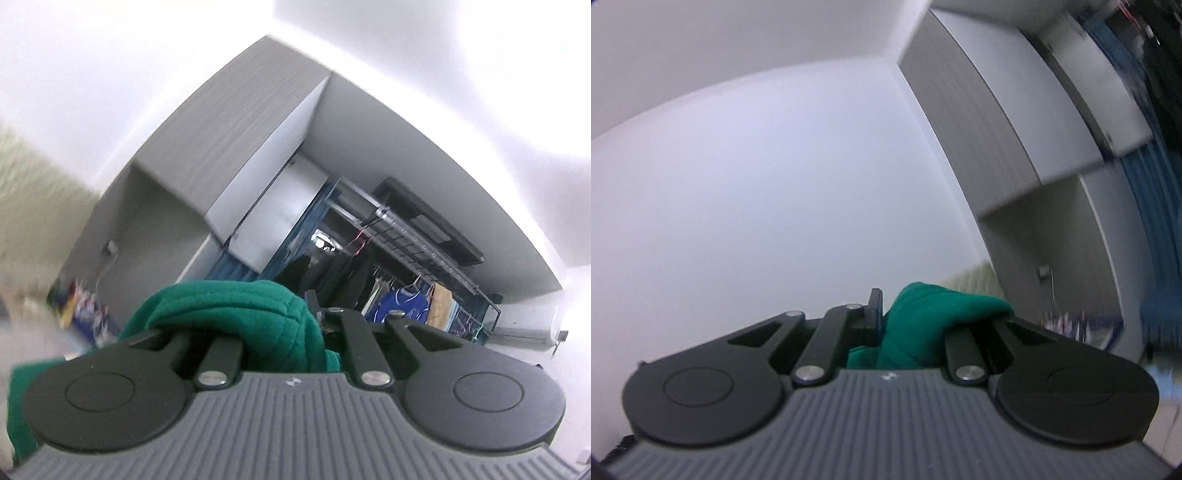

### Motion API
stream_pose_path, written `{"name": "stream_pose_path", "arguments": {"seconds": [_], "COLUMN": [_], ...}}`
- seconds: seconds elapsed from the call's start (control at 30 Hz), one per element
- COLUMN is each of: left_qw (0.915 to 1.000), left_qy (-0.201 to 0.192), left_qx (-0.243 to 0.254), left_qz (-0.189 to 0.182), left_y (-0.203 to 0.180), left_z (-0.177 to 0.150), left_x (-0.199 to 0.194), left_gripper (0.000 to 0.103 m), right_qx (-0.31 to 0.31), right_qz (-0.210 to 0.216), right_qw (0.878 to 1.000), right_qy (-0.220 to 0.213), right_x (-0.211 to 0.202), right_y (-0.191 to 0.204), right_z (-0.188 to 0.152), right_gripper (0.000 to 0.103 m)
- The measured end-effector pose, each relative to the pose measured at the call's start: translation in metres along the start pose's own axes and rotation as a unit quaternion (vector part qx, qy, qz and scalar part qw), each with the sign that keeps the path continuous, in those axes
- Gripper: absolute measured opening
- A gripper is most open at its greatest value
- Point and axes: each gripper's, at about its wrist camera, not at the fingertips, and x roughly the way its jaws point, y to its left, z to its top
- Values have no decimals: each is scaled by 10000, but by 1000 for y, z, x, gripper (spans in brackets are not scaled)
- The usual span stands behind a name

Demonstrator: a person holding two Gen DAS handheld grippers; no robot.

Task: Fold large clothes
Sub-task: 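Lift the green hoodie high with both grippers and shake it out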

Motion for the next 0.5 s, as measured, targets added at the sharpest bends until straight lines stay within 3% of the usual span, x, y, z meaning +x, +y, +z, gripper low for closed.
{"name": "stream_pose_path", "arguments": {"seconds": [0.2,0.3,0.4,0.5], "left_qw": [9986,9977,9972,9976], "left_qy": [-242,-215,-118,136], "left_qx": [462,634,739,655], "left_qz": [-123,-87,22,189], "left_y": [-78,-100,-100,-68], "left_z": [82,104,106,81], "left_x": [9,23,47,80], "left_gripper": [13,13,14,15], "right_qx": [-459,-546,-530,-358], "right_qz": [227,113,-78,-296], "right_qw": [9976,9967,9967,9981], "right_qy": [-467,-593,-615,-413], "right_x": [-6,-1,12,17], "right_y": [30,31,15,-9], "right_z": [66,87,90,76], "right_gripper": [15,15,15,16]}}
